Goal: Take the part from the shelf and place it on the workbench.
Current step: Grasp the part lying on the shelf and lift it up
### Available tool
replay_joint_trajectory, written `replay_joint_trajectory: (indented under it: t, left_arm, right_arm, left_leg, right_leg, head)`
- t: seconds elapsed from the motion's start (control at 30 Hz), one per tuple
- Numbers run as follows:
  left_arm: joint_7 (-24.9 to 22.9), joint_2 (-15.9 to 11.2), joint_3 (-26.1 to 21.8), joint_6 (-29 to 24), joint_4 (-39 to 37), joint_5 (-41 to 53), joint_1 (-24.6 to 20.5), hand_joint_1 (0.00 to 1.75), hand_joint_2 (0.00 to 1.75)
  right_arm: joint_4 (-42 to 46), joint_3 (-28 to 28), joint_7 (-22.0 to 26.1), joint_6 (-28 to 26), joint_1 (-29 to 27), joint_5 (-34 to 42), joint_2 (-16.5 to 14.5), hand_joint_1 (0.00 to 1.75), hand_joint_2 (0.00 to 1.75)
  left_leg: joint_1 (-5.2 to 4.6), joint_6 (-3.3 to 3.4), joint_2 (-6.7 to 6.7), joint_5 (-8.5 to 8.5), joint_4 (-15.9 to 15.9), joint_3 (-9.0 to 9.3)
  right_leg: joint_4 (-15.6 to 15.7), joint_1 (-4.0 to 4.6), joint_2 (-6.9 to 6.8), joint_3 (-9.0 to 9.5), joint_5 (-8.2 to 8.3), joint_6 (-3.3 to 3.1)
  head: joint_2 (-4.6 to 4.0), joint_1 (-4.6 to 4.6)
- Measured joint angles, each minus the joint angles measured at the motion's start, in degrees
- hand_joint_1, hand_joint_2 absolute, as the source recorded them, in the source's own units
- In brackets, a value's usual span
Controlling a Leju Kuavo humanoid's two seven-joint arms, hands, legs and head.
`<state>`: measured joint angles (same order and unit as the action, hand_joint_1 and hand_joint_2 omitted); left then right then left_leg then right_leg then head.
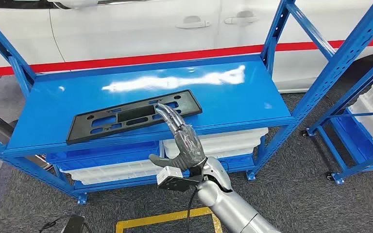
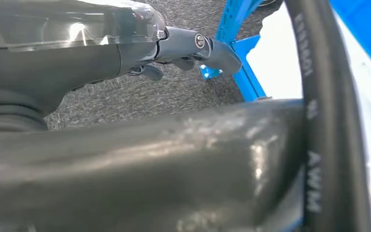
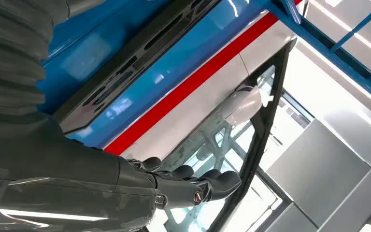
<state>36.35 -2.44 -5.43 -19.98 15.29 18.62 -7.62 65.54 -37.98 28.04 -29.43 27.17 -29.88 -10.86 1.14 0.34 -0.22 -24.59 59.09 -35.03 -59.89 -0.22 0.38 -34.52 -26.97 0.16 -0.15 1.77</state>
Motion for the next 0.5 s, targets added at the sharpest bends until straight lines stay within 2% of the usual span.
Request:
replay_joint_trajectory:
  t: [0.07, 0.17, 0.2, 0.23, 0.27, 0.33, 0.37, 0.4, 0.5]
  left_arm:
    - [-0.88, 0.02, 0.11, 0.31, -0.1, 0.25, -0.07, 0.0, 0.0]
    - [-3.98, 0.31, 0.42, 1.76, -0.64, 0.22, 0.25, 0.0, 0.0]
    - [-4.73, 0.45, 0.43, 2.33, -0.88, -0.25, 0.6, 0.0, 0.0]
    - [-5.22, 0.61, 0.34, 2.86, -1.1, -0.85, 1.05, 0.0, 0.0]
    - [-5.55, 0.81, 0.17, 3.27, -1.31, -1.41, 1.55, 0.0, 0.0]
    - [-5.84, 1.27, -0.25, 3.64, -1.66, -2.16, 2.5, 0.0, 0.0]
    - [-5.95, 1.45, -0.45, 3.68, -1.81, -2.4, 2.88, 0.0, 0.0]
    - [-6.09, 1.59, -0.65, 3.8, -1.94, -2.65, 3.2, 0.0, 0.0]
    - [-7.0, 1.9, -1.56, 4.34, -2.21, -3.01, 3.65, 0.0, 0.0]
  right_arm:
    - [-0.01, 0.03, -0.02, -0.33, 0.17, -0.2, -0.04, 0.0, 1.75]
    - [-0.15, 0.08, -0.62, -1.97, 0.25, -1.54, -0.11, 0.0, 1.75]
    - [-0.27, 0.1, -1.02, -2.74, 0.14, -2.32, -0.11, 0.0, 1.75]
    - [-0.42, 0.13, -1.5, -3.57, 0.04, -3.33, -0.1, 0.0, 1.75]
    - [-0.58, 0.16, -2.13, -4.48, -0.02, -4.84, -0.1, 0.0, 1.75]
    - [-0.93, 0.19, -3.51, -6.31, 0.0, -8.51, -0.09, 0.0, 1.75]
    - [-1.12, 0.19, -4.18, -7.09, 0.03, -10.34, -0.09, 0.0, 1.75]
    - [-1.36, 0.19, -4.86, -7.82, 0.05, -12.02, -0.09, 0.0, 1.75]
    - [-2.47, 0.44, -7.32, -9.57, 0.03, -18.66, -0.16, 0.0, 1.75]
  left_leg:
    - [0.04, 0.33, 0.07, 0.11, -0.12, -0.01]
    - [0.0, 0.83, 0.18, 0.22, -0.22, -0.1]
    - [-0.02, 0.84, 0.19, 0.22, -0.22, -0.12]
    - [-0.05, 0.84, 0.19, 0.21, -0.21, -0.11]
    - [-0.08, 0.82, 0.17, 0.2, -0.21, -0.08]
    - [-0.19, 0.69, 0.12, 0.14, -0.16, -0.01]
    - [-0.3, 0.51, 0.09, 0.12, -0.1, -0.04]
    - [-0.37, 0.27, 0.08, 0.13, -0.06, -0.11]
    - [-0.37, -0.69, 0.09, 0.18, -0.16, -0.2]
  right_leg:
    - [-2.57, -0.08, -0.04, -1.18, -1.81, 0.17]
    - [-12.76, -0.17, -0.08, -5.95, -6.91, 0.53]
    - [-14.89, -0.17, -0.08, -6.98, -7.38, 0.57]
    - [-14.98, -0.16, -0.08, -7.03, -6.76, 0.52]
    - [-12.83, -0.13, -0.08, -5.95, -5.16, 0.36]
    - [-4.93, 0.06, -0.09, -1.96, -1.44, -0.3]
    - [-1.68, 0.2, -0.14, -0.41, -0.32, -0.58]
    - [0.25, 0.34, -0.16, 0.45, 0.13, -0.78]
    - [1.32, 0.37, -0.21, 0.71, 0.43, -1.28]
  head:
    - [0.0, 0.0]
    - [0.0, 0.01]
    - [0.0, 0.01]
    - [0.0, 0.0]
    - [0.0, 0.0]
    - [0.0, 0.0]
    - [0.0, 0.01]
    - [0.0, 0.01]
    - [0.0, 0.01]
